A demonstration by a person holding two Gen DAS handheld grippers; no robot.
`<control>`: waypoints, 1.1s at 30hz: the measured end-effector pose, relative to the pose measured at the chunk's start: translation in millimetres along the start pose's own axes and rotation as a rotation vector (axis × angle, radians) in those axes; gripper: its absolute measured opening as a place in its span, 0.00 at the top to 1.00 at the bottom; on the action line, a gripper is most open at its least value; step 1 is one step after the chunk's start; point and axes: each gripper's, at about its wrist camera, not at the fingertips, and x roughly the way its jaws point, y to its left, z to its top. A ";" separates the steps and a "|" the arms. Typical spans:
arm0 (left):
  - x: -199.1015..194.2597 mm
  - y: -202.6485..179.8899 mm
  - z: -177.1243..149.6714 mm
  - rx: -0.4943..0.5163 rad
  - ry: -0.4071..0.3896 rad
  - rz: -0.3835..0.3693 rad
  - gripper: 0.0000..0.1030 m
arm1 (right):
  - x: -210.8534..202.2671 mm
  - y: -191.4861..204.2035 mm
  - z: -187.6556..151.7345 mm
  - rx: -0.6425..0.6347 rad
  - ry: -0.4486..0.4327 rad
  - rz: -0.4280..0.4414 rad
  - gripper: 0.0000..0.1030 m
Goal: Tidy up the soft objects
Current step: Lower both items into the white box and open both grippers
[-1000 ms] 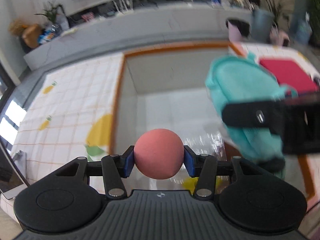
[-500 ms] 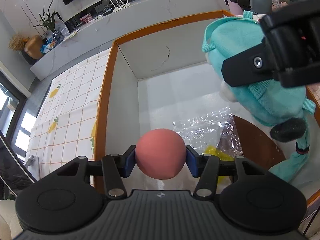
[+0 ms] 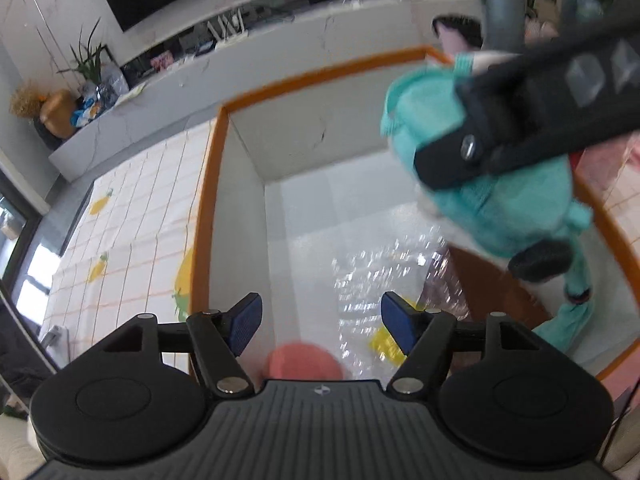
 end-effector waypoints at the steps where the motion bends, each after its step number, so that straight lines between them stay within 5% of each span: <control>1: -4.4 3.3 0.7 -0.014 -0.022 -0.021 0.22 | 0.8 0.5 -0.1 -0.004 0.003 -0.001 0.19; 6: -16.0 33.1 5.8 -0.134 -0.072 -0.105 0.18 | 11.5 7.3 -4.9 -0.062 0.058 0.011 0.19; 11: -14.3 46.9 4.7 -0.138 -0.064 -0.108 0.19 | 19.5 8.2 -6.6 -0.029 0.077 0.057 0.19; 19: -29.6 64.4 1.5 -0.131 -0.084 -0.182 0.18 | 18.9 11.7 -8.0 -0.052 0.020 0.004 0.19; 25: -24.6 78.8 -3.0 -0.160 -0.058 -0.127 0.16 | 25.1 16.8 -10.4 -0.105 0.044 -0.022 0.19; 30: -22.0 108.1 -1.7 -0.326 -0.053 -0.125 0.16 | 33.1 29.2 -16.6 -0.172 0.076 -0.032 0.19; 33: -18.6 104.6 -1.8 -0.310 -0.047 -0.087 0.16 | 42.1 43.2 -25.2 -0.237 0.097 -0.051 0.19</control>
